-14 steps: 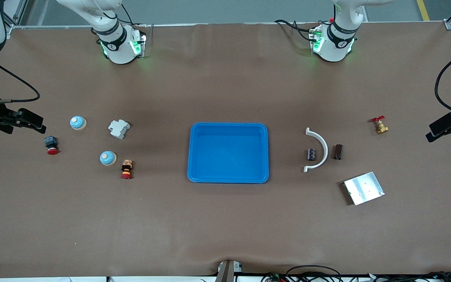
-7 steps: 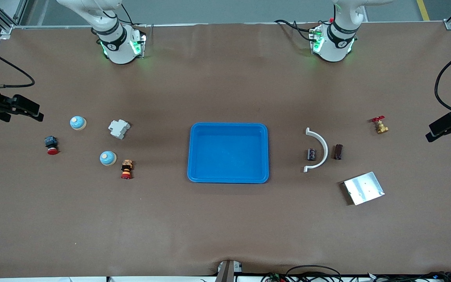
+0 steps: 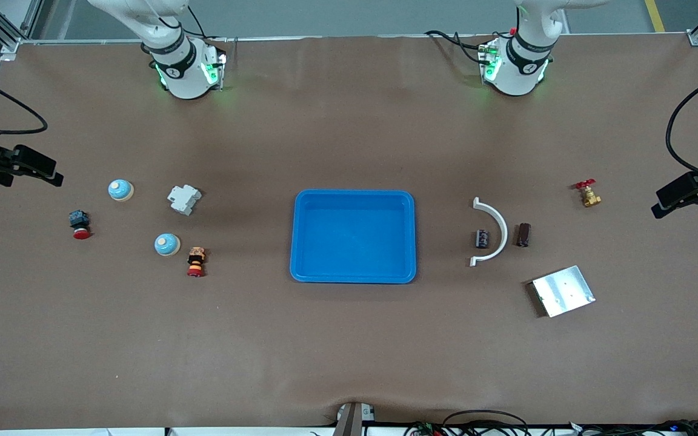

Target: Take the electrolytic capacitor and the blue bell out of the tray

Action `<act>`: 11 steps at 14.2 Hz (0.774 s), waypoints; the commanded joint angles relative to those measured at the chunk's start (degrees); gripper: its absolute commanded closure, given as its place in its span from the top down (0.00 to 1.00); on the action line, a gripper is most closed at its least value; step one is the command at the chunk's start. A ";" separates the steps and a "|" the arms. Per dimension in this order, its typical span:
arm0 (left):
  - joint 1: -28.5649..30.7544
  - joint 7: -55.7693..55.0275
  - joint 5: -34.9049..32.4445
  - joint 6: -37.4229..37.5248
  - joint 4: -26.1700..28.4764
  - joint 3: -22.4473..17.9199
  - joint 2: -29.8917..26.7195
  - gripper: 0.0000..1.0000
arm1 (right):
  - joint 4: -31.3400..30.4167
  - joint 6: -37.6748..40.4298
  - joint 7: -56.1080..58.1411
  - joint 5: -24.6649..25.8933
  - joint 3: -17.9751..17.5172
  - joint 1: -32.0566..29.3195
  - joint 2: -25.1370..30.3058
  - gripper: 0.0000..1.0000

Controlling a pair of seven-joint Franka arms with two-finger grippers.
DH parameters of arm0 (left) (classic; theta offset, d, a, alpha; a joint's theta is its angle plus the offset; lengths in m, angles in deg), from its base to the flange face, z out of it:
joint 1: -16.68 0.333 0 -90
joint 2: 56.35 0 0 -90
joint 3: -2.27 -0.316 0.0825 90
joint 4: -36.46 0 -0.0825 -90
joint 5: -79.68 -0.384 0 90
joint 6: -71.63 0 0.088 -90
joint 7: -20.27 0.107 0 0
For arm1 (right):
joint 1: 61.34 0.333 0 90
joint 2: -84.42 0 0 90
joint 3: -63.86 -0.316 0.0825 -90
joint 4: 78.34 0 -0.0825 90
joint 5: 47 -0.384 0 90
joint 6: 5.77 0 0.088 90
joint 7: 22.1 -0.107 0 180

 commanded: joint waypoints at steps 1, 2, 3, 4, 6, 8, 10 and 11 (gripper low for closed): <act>0.24 -1.00 -1.27 -0.54 5.50 0.70 -4.18 1.00 | -0.22 0.96 0.17 -0.98 -0.63 -1.20 1.43 1.00; 0.33 -1.00 -1.27 -1.42 7.09 0.70 -5.06 1.00 | -0.31 0.96 0.17 -0.98 -0.63 -1.20 1.43 1.00; 0.33 -1.00 -1.27 -1.77 7.71 0.70 -5.33 1.00 | -0.31 0.96 0.26 -0.98 -0.63 -1.20 1.43 1.00; 0.42 -1.00 -1.27 -1.78 7.80 0.70 -5.33 1.00 | -0.40 0.96 0.26 -0.98 -0.63 -1.20 1.43 1.00; 0.42 -1.00 -1.27 -1.69 7.80 0.70 -5.33 1.00 | -0.40 0.96 0.17 -0.98 -0.63 -1.20 1.43 1.00; 0.24 -0.65 -1.35 -1.43 7.54 0.70 -5.16 1.00 | -0.49 0.96 0.17 -0.98 -0.63 -1.20 1.43 1.00; -0.02 -1.00 -1.35 -1.25 7.37 0.79 -5.15 1.00 | -0.58 0.96 0.17 -0.98 -0.63 -1.20 1.43 1.00; -0.02 -1.00 -1.35 -1.16 7.37 0.79 -5.15 1.00 | -0.58 0.96 0.17 -0.98 -0.63 -1.20 1.43 1.00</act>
